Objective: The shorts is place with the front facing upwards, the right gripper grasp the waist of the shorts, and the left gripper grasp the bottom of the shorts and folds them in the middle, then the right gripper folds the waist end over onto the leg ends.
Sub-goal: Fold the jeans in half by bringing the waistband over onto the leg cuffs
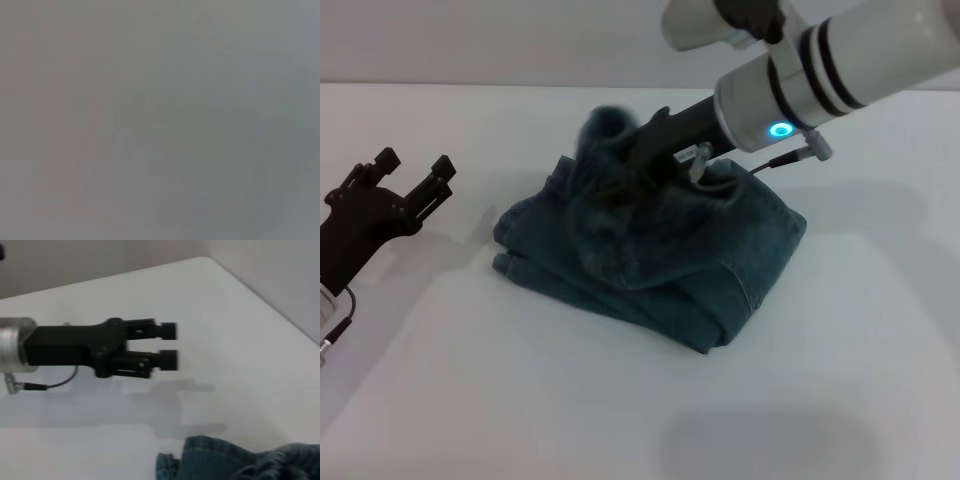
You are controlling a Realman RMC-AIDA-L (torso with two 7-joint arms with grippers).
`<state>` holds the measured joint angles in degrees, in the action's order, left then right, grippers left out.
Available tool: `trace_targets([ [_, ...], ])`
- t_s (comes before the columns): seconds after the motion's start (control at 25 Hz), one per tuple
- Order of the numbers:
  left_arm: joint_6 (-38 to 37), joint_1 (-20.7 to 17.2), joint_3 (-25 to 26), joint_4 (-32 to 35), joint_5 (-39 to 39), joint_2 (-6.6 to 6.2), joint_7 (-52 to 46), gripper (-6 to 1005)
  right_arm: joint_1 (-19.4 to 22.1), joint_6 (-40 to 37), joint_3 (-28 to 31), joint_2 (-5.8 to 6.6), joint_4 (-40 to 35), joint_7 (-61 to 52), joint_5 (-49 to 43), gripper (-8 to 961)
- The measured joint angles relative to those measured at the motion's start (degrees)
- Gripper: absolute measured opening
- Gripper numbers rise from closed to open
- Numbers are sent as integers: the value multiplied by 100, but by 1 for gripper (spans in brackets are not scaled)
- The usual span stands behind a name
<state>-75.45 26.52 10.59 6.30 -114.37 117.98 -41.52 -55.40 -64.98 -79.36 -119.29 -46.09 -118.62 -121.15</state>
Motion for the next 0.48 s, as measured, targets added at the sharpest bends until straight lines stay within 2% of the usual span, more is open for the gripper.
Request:
trace_targets([
  [0.12,9,-1,6,-22,6,-2,66,829,-44,106,-120,0,-3,-5,12,448],
  [0.36,42,-26,43,-25,25,-4,140,829,125,593,-272,-6,12,232,55,449],
  [0.48,83,-34,48,-32,27,-1,154,829,190,570,-432,2,2,283,195,449],
])
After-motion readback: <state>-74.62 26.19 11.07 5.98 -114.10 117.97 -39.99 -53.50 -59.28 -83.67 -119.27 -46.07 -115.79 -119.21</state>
